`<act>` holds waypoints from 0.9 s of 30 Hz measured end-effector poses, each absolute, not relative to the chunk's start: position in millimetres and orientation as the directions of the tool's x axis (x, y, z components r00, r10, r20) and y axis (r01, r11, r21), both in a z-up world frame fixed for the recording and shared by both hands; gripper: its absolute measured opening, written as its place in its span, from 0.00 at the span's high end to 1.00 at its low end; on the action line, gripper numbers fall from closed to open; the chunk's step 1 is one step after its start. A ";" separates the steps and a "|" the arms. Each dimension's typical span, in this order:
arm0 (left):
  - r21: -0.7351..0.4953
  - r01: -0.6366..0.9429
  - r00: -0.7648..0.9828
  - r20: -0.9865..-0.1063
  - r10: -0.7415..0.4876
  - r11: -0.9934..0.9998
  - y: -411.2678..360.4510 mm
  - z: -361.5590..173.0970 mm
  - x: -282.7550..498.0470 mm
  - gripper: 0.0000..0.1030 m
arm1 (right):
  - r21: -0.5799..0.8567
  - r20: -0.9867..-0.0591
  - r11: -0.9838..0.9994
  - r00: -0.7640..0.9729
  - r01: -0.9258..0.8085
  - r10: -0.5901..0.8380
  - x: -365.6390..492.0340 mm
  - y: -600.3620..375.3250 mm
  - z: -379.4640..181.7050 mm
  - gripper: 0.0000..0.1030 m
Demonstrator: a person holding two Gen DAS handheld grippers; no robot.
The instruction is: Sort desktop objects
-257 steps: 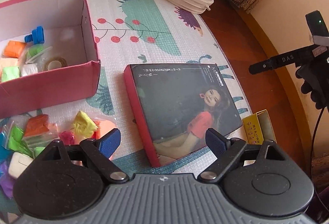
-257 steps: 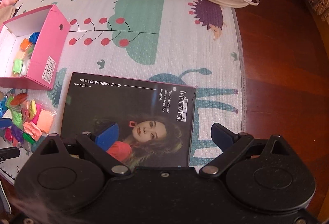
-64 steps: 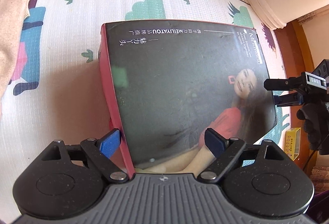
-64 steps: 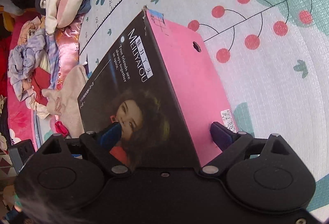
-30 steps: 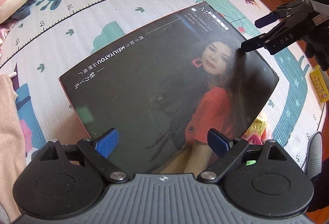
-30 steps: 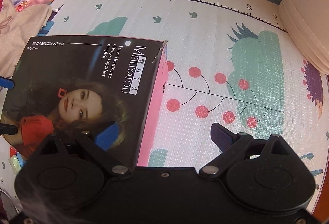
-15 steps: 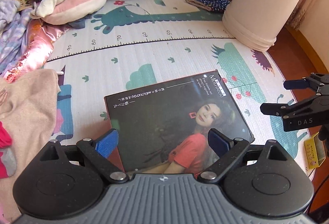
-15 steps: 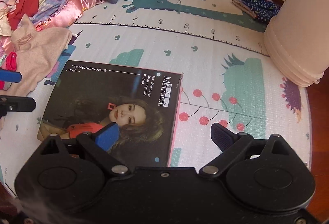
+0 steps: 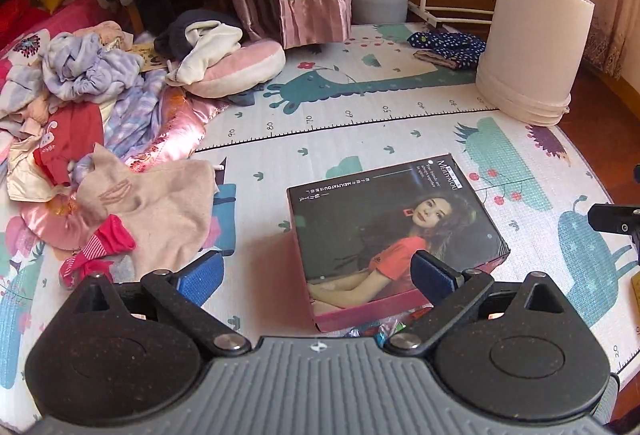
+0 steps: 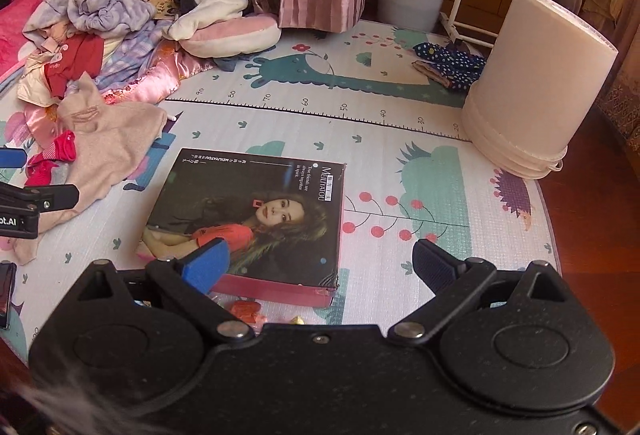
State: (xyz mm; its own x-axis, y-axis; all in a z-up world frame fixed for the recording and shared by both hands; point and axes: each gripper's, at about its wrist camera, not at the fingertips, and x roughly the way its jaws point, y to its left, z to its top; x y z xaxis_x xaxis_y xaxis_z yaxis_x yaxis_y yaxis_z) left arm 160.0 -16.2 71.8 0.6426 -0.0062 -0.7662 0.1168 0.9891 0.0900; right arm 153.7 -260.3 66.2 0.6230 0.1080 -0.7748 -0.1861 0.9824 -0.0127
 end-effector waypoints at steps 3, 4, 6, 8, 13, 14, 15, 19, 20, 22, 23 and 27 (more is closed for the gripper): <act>0.074 0.112 0.640 -0.768 -0.015 0.991 -19.6 77.9 137.7 0.03 | -0.002 -0.767 0.987 0.633 -0.162 0.103 136.2 -259.1 71.9 0.04; 0.064 0.112 0.641 -0.767 -0.023 0.992 -21.1 79.6 128.1 0.03 | -0.005 -0.767 0.989 0.635 -0.146 0.090 130.8 -258.3 73.5 0.04; 0.032 0.117 0.637 -0.770 -0.050 0.993 -23.3 81.8 113.1 0.03 | 0.005 -0.768 0.992 0.636 -0.123 0.083 120.7 -257.2 76.5 0.04; -0.033 0.135 0.615 -0.781 -0.110 0.990 -25.4 82.7 101.6 0.03 | 0.016 -0.769 0.994 0.635 -0.105 0.079 110.7 -255.9 79.2 0.04; -0.037 0.154 0.579 -0.806 -0.120 0.987 -39.1 76.8 72.9 0.03 | 0.025 -0.791 0.996 0.608 -0.085 0.072 84.7 -247.0 78.4 0.04; -0.030 0.153 0.572 -0.812 -0.113 0.988 -40.8 75.4 68.8 0.03 | 0.029 -0.800 0.996 0.595 -0.090 0.077 78.8 -244.7 77.4 0.04; -0.026 0.148 0.570 -0.815 -0.107 0.989 -41.6 74.8 64.6 0.03 | 0.031 -0.808 0.995 0.583 -0.093 0.080 73.1 -242.7 76.5 0.04; -0.022 0.129 0.577 -0.811 -0.093 0.991 -46.2 74.9 40.0 0.03 | 0.029 -0.829 0.994 0.553 -0.103 0.082 52.4 -235.5 73.1 0.04; -0.020 0.124 0.583 -0.807 -0.089 0.992 -46.8 75.8 34.5 0.03 | 0.029 -0.834 0.994 0.546 -0.103 0.081 47.9 -234.3 72.0 0.04; -0.010 0.107 0.595 -0.800 -0.072 0.994 -47.7 76.8 24.2 0.03 | 0.030 -0.844 0.995 0.530 -0.097 0.077 39.1 -232.4 69.6 0.04; -0.007 0.100 0.600 -0.797 -0.066 0.995 -47.9 77.3 19.2 0.03 | 0.027 -0.849 0.995 0.524 -0.095 0.073 35.6 -231.5 68.4 0.04; -0.025 0.078 0.602 -0.795 -0.067 0.997 -43.7 78.6 9.3 0.03 | 0.031 -0.862 0.995 0.502 -0.090 0.072 20.1 -230.4 65.5 0.04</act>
